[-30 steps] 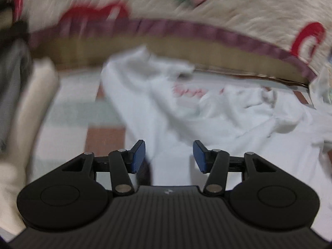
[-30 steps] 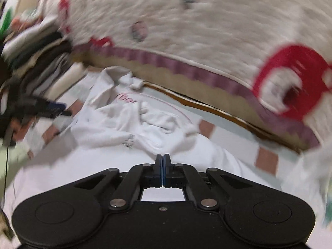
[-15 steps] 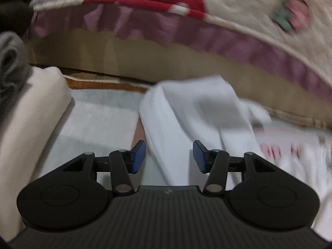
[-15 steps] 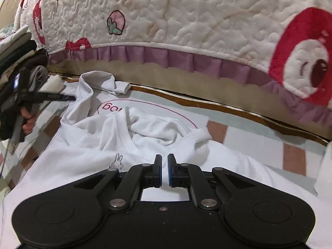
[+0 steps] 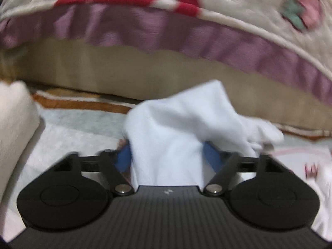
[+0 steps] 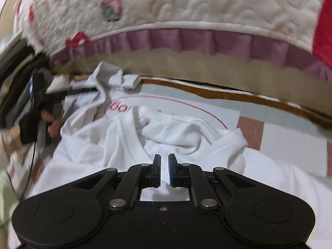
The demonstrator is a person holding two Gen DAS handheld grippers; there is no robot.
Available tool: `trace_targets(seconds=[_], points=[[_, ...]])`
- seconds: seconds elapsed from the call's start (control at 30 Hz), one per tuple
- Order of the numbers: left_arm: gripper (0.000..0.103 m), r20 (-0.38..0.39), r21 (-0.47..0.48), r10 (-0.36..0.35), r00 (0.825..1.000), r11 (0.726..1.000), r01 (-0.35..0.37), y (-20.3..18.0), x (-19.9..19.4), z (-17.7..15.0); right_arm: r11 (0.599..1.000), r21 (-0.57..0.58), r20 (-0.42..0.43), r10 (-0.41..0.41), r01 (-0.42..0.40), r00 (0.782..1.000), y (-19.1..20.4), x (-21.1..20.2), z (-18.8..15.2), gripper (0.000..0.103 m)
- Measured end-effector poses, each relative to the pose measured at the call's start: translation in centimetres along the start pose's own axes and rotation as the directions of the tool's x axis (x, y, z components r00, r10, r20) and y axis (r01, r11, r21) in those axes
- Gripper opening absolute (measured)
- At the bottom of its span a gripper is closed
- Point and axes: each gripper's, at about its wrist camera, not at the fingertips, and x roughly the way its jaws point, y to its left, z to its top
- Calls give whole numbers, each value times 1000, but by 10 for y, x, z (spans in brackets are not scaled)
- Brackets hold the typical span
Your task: Fold clothes
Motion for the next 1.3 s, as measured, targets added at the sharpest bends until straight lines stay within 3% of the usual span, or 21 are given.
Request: trace_targets(seconds=[0.03,0.07,0.13,0.17,0.2,0.27,0.4,0.43,0.57,0.73,0.87,0.9,0.97,1.03,1.1,1.17,1.3], points=[[5,-3,12,5,1000,1000,-5,-3,-4,2,1000,-11,5,11,-11,1000,3,-1,0,11],[4,-2,23,12,1000,1000,-12,-6,-8,4,1000,-22,10,22,-22,1000,6,-2,0,11],[4,116,55,61,991,996,-68,-11,-37,11,998,-64,17,11,-10,1000,15,-5,0,11],[5,176,72,109,978,990,-123,-13,-56,15,996,-84,18,-4,6,1000,20,-6,-1,11],[5,235,83,156,960,980,-179,-15,-76,19,996,-92,17,-5,6,1000,23,-8,-1,11],[5,331,-36,282,900,957,-287,-1,-123,22,992,-121,22,-25,27,999,30,-10,-3,11],[5,368,-258,436,821,897,-360,41,-184,2,986,-155,12,-66,67,998,38,-9,-1,11],[5,342,-235,456,822,888,-395,46,-186,-8,985,-150,9,-79,79,997,38,-7,1,11],[5,275,-56,448,851,891,-451,40,-178,-43,985,-125,-2,-121,120,993,40,4,8,11],[5,212,-107,452,866,892,-439,70,-188,-62,992,-57,-11,-116,115,993,41,11,21,11],[6,213,-174,432,876,899,-401,90,-204,-81,997,-13,-9,-72,72,997,47,12,36,13],[6,216,-160,428,878,902,-400,89,-206,-86,998,45,-20,-39,39,999,45,18,38,17],[7,225,-107,428,875,904,-415,82,-208,-92,986,165,-33,31,-25,999,42,30,40,46],[6,225,-106,414,882,910,-400,79,-217,-98,957,279,-42,94,-78,995,38,45,40,46],[6,197,-163,364,910,928,-336,85,-221,-100,927,360,-54,138,-109,989,34,61,42,46],[5,158,-216,323,933,934,-286,93,-219,-102,920,382,-55,111,-82,992,32,71,51,49],[5,149,-207,285,947,945,-252,99,-214,-108,902,429,-65,90,-54,994,25,89,69,56]])
